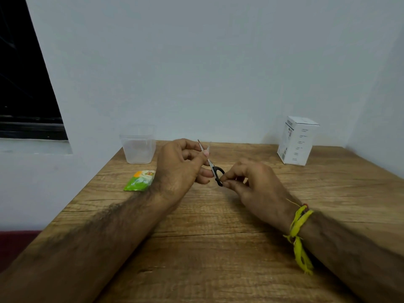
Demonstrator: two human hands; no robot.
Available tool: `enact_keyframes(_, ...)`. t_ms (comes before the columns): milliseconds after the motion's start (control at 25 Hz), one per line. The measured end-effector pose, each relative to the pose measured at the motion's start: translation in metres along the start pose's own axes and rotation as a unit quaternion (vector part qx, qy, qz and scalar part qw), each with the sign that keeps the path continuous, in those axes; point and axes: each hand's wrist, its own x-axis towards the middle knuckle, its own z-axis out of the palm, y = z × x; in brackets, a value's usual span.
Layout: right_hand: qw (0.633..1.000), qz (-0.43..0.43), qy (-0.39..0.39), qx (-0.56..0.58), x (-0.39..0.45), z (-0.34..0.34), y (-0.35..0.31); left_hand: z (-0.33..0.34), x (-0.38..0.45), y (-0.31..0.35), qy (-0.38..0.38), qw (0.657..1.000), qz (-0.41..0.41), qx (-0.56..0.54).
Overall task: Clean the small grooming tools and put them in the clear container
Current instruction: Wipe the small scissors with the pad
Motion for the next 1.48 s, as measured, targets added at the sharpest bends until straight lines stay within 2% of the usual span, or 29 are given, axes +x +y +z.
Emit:
enact_keyframes(120,0.992,0.087,0.054,0.068,-0.002,0.005,-0.008,0.004,-0.003,0.001,0.041,0.999,0.007,-0.018)
enact_keyframes(240,0.967,0.179,0.105,0.150,-0.002,0.012,-0.015,0.013,-0.006,0.003,0.069,0.997,0.029,-0.018)
enact_keyframes(320,0.936,0.235,0.130,0.228,-0.001,0.014,-0.020,0.021,-0.010,0.004,0.075,0.996,0.045,-0.018)
enact_keyframes(520,0.833,0.342,0.147,0.410,0.003,0.003,-0.025,0.034,-0.017,0.002,0.060,0.995,0.082,-0.008)
enact_keyframes(600,0.816,0.357,0.149,0.430,0.004,0.002,-0.025,0.036,-0.019,0.002,0.056,0.994,0.095,0.003)
enact_keyframes(680,0.826,0.348,0.152,0.416,0.004,0.004,-0.025,0.036,-0.020,0.003,0.060,0.994,0.097,0.005)
enact_keyframes(880,0.915,0.248,0.120,0.296,0.000,0.002,-0.017,0.028,-0.016,0.005,0.068,0.996,0.057,-0.028)
enact_keyframes(960,0.933,0.223,0.120,0.257,0.000,0.000,-0.011,0.026,-0.015,0.005,0.062,0.996,0.044,-0.040)
enact_keyframes(1160,0.942,0.227,0.108,0.223,0.002,0.002,-0.008,0.025,-0.014,0.003,0.056,0.997,0.036,-0.033)
enact_keyframes(1360,0.949,0.172,0.169,0.205,0.004,-0.005,-0.009,0.021,-0.011,0.002,0.079,0.995,0.030,-0.054)
enact_keyframes(1480,0.913,0.206,0.171,0.308,0.005,-0.007,-0.008,0.022,-0.011,0.001,0.081,0.995,0.026,-0.057)
